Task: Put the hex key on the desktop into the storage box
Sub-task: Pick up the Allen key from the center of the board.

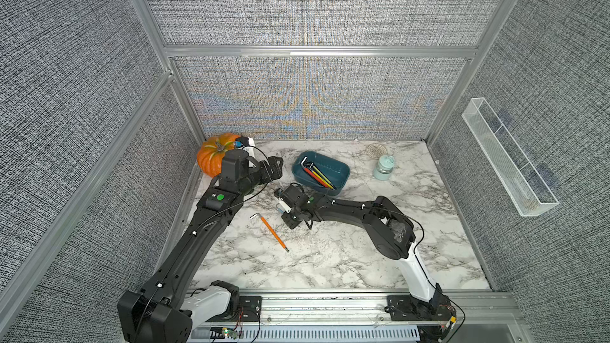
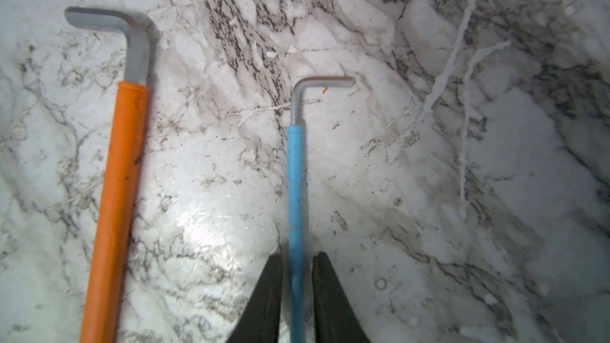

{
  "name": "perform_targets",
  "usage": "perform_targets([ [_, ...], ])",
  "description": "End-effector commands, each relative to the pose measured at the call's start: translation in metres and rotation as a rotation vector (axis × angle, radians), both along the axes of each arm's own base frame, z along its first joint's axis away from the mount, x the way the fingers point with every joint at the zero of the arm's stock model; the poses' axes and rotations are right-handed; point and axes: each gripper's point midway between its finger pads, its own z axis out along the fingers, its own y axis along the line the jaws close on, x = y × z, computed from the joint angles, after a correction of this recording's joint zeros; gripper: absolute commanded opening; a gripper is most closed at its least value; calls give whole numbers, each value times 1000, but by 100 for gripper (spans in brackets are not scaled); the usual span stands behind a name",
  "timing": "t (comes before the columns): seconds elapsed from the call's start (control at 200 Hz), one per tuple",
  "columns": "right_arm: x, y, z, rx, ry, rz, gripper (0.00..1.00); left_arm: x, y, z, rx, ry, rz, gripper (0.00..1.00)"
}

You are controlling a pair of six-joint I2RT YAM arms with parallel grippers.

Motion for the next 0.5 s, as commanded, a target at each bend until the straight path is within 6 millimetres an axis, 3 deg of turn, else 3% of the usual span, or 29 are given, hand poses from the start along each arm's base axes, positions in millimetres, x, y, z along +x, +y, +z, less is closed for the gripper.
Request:
perform_targets([
  [0.0,-14,-12,-19,-66,44,11,7,2,-1,7,-5,-34,-6,100],
  [0.035,-15,-15,-21,-82,37,12,0,1,-1,8,-5,-34,-8,100],
  [0.175,-18,-30,-28,-123,25,7,0,-2,2,20,3,-60,-2,100],
  [0.496,-10,-29,29,-3,-39,37,0,0,-2,19,-22,-54,-12,100],
])
